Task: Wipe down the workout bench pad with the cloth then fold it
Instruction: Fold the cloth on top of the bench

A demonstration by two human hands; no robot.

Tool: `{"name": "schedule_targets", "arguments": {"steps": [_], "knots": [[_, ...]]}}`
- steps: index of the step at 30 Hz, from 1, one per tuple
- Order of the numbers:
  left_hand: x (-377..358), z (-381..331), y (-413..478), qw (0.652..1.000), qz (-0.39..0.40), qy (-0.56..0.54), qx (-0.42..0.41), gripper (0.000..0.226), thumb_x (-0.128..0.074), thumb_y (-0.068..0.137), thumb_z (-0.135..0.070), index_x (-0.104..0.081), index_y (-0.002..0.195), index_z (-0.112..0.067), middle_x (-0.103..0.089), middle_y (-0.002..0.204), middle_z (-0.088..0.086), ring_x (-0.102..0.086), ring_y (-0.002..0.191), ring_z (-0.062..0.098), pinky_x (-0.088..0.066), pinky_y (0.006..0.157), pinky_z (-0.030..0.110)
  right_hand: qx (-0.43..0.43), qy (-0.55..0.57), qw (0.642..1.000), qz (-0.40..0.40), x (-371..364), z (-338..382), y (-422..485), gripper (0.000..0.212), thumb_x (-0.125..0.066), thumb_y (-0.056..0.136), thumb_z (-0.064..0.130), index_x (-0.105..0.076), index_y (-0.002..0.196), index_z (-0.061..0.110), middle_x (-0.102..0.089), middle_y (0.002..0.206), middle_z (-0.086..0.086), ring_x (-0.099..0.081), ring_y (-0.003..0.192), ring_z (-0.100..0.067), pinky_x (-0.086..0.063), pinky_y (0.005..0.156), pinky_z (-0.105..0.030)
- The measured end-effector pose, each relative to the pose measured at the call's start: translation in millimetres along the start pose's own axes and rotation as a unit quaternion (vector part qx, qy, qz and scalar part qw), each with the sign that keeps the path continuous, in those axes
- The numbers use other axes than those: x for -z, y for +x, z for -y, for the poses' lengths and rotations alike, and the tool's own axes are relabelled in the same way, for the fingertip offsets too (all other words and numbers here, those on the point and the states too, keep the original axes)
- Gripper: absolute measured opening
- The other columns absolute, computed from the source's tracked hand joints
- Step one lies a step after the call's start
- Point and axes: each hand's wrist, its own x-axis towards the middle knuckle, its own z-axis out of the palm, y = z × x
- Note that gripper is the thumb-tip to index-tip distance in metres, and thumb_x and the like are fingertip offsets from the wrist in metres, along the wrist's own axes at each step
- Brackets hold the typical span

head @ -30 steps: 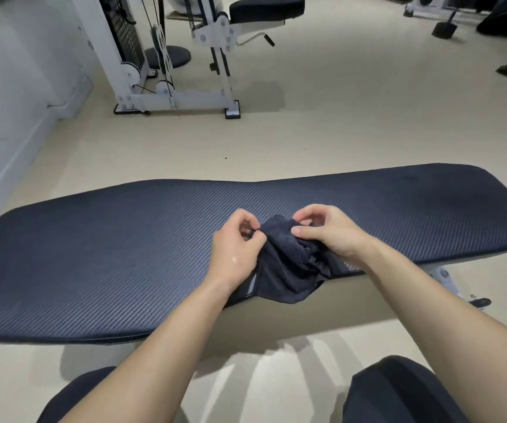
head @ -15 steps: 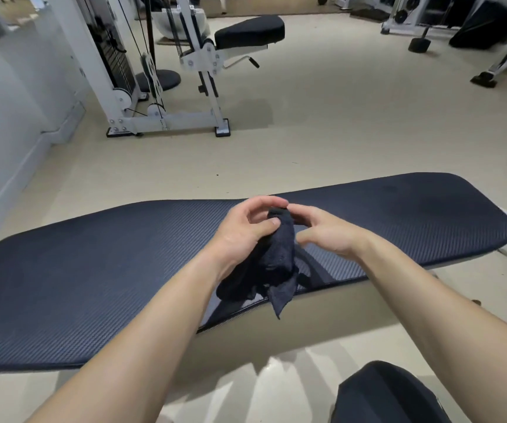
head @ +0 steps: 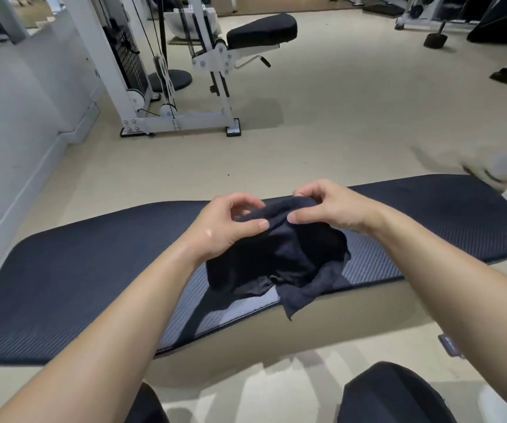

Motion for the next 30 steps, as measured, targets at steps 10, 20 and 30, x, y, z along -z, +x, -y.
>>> {"name": "schedule_targets", "arguments": {"steps": [10,20,30], "knots": [[59.8,21.8,-21.8,0.992,0.068,0.054,0.09,0.015,-0.083,0.08,-0.023,-0.071,0.08,-0.013,-0.073,0.076,0.003,-0.066,0.069,0.016,-0.051,0.066,0.029,-0.075,0.133,0.982,-0.11,3.5,14.6,-6.0,0.003,-0.06,0.092,0.009,-0.061,0.091,0.011,-0.063,0.093,-0.005,-0.059,0.083,-0.016,-0.045,0.076,-0.026],[89.9,8.8,11.4,0.974,0.136,-0.036,0.18,0.071,-0.096,0.051,-0.043,-0.071,0.099,0.004,-0.074,0.095,0.017,-0.07,0.079,0.023,-0.057,0.073,0.028,-0.114,0.034,0.992,-0.043,37.9,-8.6,12.6,0.016,-0.078,0.08,0.022,-0.065,0.085,0.014,-0.062,0.08,-0.009,-0.059,0.072,-0.022,-0.045,0.068,-0.031],[58.3,57.4,43.0,0.954,-0.157,0.24,0.086,0.033,-0.082,0.079,-0.022,-0.05,0.069,-0.022,-0.059,0.067,-0.006,-0.055,0.065,0.018,-0.04,0.062,0.031,-0.038,-0.285,0.929,-0.234,20.1,-43.9,50.0,0.014,-0.076,0.083,0.019,-0.063,0.081,0.023,-0.06,0.074,0.011,-0.057,0.072,-0.018,-0.045,0.069,-0.031]]}}
